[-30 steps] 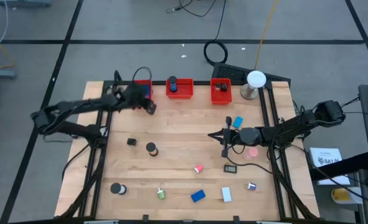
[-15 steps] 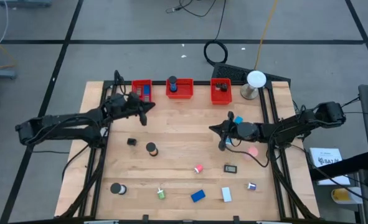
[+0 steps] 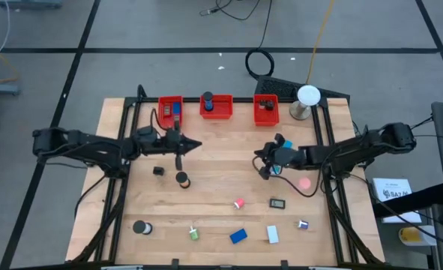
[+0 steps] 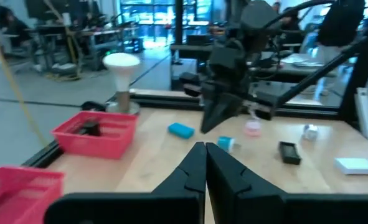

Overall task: Pick & Place Office items
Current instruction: Put the blue charger adapter into the right orange basket

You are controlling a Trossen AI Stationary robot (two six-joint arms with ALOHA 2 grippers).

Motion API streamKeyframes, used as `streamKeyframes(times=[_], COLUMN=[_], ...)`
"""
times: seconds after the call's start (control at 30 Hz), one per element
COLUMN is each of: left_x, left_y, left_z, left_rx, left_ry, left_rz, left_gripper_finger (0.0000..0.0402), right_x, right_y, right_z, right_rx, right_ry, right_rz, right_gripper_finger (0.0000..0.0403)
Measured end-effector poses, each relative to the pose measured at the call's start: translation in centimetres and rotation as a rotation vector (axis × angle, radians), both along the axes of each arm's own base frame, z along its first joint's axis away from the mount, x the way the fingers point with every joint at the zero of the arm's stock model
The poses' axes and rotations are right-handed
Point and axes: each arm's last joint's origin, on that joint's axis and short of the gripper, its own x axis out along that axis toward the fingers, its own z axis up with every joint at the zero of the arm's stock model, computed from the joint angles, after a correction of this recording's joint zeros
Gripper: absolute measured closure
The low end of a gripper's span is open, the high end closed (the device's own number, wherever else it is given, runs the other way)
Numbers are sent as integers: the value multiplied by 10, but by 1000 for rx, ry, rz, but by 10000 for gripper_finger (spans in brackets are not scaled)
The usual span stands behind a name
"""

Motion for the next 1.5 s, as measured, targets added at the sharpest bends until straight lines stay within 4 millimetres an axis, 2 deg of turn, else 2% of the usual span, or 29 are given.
streamKeyframes(times=[0.17, 0.43, 0.63, 0.83, 1.03, 1.13, 1.3, 1.4, 1.5], left_x=[10, 14, 14, 14, 14, 14, 14, 14, 14], left_y=[-8, -20, -21, -20, -20, -20, -21, -21, -21], left_z=[-12, -19, -18, -18, -21, -21, -23, -23, -24], left_rx=[-9, 28, 48, 61, 43, 46, 37, 36, 35], left_ry=[21, 45, 41, 45, 74, 79, 95, 100, 102], left_rz=[-42, -97, -99, -90, -90, -90, -91, -92, -91], left_gripper_finger=[382, 397, 379, 389, 395, 384, 387, 398, 396], right_x=[6, -2, -11, -19, -11, -3, 10, 15, 19], right_y=[12, 32, 37, 34, 28, 28, 30, 32, 32], right_z=[27, 72, 81, 77, 62, 45, 13, 0, -10], right_rx=[30, 73, 99, 159, 187, 122, -73, -167, -240], right_ry=[143, 300, 379, 500, 681, 853, 1109, 1206, 1271], right_rz=[-13, -105, -135, -109, 44, 204, 582, 771, 879], right_gripper_finger=[403, 403, 389, 357, 291, 247, 183, 161, 156])
